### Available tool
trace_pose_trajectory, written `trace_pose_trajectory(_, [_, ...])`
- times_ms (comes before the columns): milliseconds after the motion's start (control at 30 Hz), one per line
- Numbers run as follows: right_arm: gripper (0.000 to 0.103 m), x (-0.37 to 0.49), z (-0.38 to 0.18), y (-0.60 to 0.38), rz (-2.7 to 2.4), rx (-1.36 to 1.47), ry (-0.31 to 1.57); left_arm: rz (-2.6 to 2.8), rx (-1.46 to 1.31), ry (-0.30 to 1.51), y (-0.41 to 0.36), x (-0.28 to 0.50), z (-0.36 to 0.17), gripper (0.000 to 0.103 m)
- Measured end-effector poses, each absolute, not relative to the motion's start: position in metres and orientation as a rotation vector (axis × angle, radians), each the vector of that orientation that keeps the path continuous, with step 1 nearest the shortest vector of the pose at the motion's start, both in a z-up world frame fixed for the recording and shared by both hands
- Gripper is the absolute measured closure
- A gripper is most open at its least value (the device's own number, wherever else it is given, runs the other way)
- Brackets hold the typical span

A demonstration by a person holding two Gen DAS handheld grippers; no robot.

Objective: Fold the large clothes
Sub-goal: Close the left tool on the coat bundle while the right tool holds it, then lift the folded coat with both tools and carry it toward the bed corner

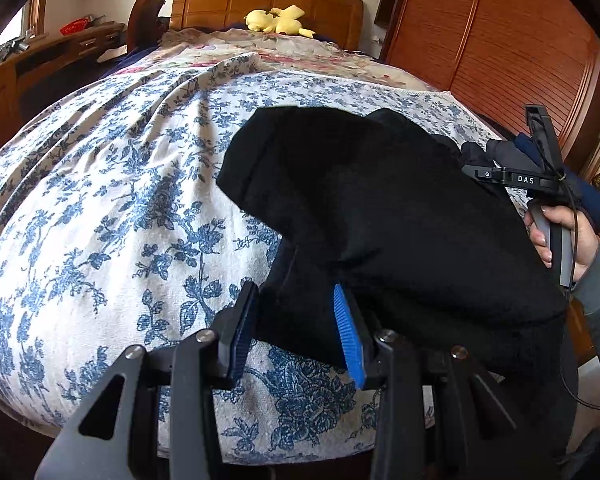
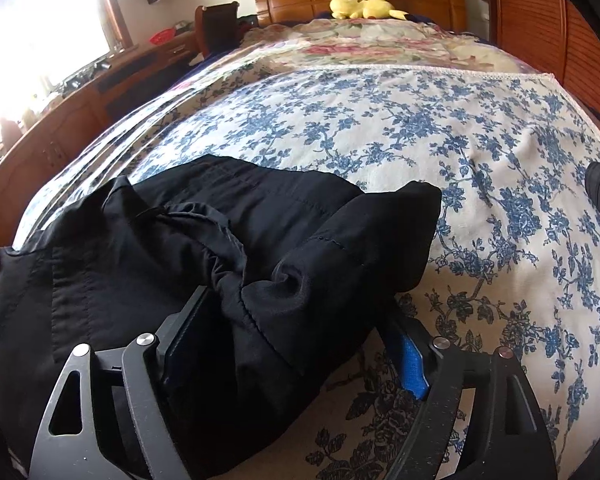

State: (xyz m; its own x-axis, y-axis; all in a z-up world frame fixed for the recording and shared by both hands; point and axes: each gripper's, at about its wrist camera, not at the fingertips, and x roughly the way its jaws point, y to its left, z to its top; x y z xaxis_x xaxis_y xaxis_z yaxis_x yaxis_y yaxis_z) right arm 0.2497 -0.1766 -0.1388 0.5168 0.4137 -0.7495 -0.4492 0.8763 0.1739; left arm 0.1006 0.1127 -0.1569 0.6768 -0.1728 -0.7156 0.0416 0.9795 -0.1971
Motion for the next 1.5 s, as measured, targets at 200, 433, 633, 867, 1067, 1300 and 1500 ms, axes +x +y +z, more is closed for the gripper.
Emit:
trace_pose_trajectory(200, [0.016,0.25,-0.143,-0.183,0.529,-0.012,0.874,-0.124,-0.153,0.801,0.11,0.099,-0.162,0.065])
trace_pose_trajectory(433, [0.024,0.252,-0.14,-0.177,0.549,-0.017,0.889,-0.162,-0.127,0.809,0.113,0.096,-0.16,0.085])
trace_pose_trajectory(633, [0.063,0.245,-0.126,-0.158,0.559,-0.053,0.855,-0.212,-0.125,0.772,0.123,0.083,-0.145,0.097])
trace_pose_trajectory(867, [0.08,0.227,-0.092,-0.124,0.578,-0.1,0.774,-0.194,-0.156,0.689,0.154,0.054,-0.125,0.098])
trace_pose_trajectory(1067, [0.081,0.222,-0.077,-0.058,0.625,-0.161,0.753,-0.111,-0.191,0.622,0.207,0.024,-0.114,0.099])
trace_pose_trajectory(1300, [0.082,0.228,-0.058,0.034,0.735,-0.205,0.722,0.015,-0.218,0.582,0.278,-0.004,-0.103,0.099])
trace_pose_trajectory(1500, [0.083,0.225,-0.056,0.115,0.813,-0.276,0.713,0.124,-0.223,0.556,0.331,-0.024,-0.103,0.099])
